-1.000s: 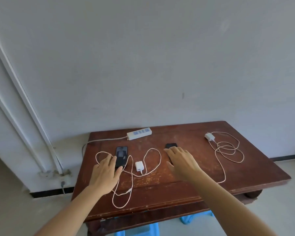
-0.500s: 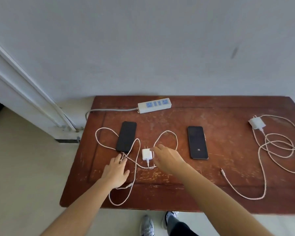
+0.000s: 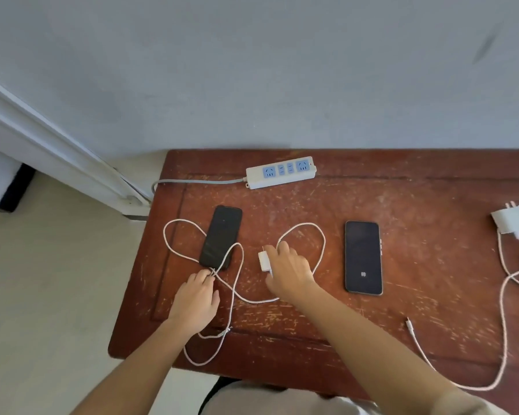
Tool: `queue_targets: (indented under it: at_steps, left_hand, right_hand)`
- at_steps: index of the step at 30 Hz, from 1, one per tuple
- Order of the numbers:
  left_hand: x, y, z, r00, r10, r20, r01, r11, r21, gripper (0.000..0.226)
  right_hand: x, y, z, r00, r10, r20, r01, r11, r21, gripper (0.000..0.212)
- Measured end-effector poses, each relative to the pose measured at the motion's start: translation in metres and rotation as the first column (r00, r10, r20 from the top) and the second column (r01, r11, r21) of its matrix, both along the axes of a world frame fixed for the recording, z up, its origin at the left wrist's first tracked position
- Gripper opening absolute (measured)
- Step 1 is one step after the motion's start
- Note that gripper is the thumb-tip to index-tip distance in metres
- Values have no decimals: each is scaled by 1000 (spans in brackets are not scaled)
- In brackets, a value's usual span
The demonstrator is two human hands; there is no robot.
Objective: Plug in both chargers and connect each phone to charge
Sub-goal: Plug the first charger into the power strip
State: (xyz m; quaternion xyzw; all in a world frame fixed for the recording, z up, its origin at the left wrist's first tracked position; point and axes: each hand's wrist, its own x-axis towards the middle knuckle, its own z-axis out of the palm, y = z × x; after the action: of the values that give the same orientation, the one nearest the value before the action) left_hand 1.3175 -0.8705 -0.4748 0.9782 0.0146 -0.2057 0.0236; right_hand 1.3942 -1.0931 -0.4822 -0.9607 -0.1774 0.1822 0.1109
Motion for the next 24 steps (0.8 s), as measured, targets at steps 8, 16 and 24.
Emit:
queue_targets:
  at_steps: [8,16,24]
  left_hand:
    - [62,17,3,985,-170,-39,168,984,-52,15]
    - [101,33,3,913,-337,228,379,908,-178,36]
    - [185,8,10,904,-360,229,400,903,-160,48]
  right_hand:
    - [2,-2,3,984,-173,36,175,982,-67,69]
    - [9,0,7,890,-429,157,430,903,28,59]
    - [70,-20,31,794,-535,289,503,845,183,55]
